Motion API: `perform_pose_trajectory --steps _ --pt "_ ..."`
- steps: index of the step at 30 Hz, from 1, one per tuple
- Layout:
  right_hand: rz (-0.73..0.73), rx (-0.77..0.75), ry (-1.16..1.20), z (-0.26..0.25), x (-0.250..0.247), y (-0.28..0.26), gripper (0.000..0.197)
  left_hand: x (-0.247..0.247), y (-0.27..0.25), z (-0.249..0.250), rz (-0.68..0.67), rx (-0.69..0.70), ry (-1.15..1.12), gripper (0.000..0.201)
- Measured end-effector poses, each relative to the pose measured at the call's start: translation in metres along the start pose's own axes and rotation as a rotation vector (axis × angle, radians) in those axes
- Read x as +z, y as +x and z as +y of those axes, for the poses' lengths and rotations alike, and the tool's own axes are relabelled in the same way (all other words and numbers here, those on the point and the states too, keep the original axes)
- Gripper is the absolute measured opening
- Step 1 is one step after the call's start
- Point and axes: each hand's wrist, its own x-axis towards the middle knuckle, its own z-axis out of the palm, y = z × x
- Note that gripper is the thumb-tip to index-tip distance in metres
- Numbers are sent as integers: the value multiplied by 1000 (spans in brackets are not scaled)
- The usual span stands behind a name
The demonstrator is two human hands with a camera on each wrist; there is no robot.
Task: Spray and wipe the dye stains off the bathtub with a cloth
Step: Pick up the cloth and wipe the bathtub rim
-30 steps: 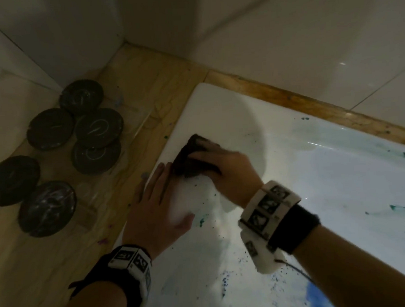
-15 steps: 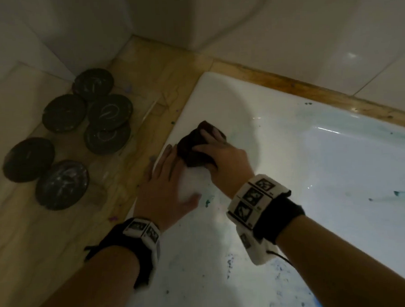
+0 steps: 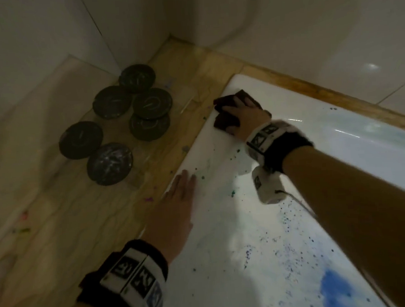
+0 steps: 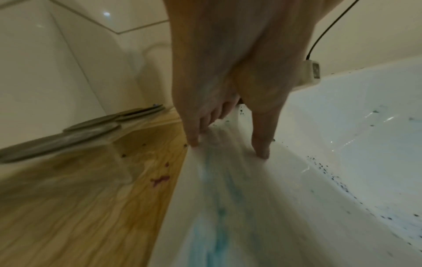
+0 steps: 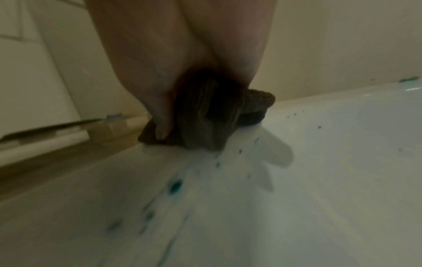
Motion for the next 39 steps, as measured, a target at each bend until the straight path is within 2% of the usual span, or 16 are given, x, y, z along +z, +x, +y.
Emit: perform_pose_trajectory --steps 3,6,8,11,16,19,21,24,26,27,29,31,35,39 --pt "-41 18 -220 14 -11 5 64 -1 -10 -8 -141 -148 -31 90" --pt "-74 25 -57 17 -9 13 65 -2 -8 -12 -172 -176 -47 90" --pt "-6 -6 -5 11 -7 9 63 -2 -6 -12 -166 -173 -58 90" --pt "155 -174 62 -4 3 -6 48 -3 -4 -9 -183 -182 -55 89" --pt "211 -426 181 -37 42 -53 29 -6 -5 -3 -177 -204 1 85" --pt "143 -571 152 -44 44 -75 26 -8 -8 -1 -165 -205 6 85" --pt "142 -491 226 -35 27 -74 27 -8 -9 -1 -151 -203 -27 85" --pt "304 -123 482 -14 -5 -52 39 -3 -8 -2 -114 -199 -52 86" --pt "179 -6 345 -10 -12 -37 54 0 -8 -2 -98 -205 -88 86" --pt "100 -29 237 -12 -7 -31 57 0 -8 -2 -94 -206 -98 86" --pt "46 -126 130 -20 10 -28 55 1 -8 -2 -93 -208 -93 86" --pt "77 -219 190 -25 32 -30 49 1 -8 -2 -102 -211 -82 85" --pt "239 -521 327 -45 77 -64 33 1 -6 -2 -105 -218 -11 86" --pt "183 -721 302 -56 86 -103 35 4 -2 -2 -111 -214 -15 89"
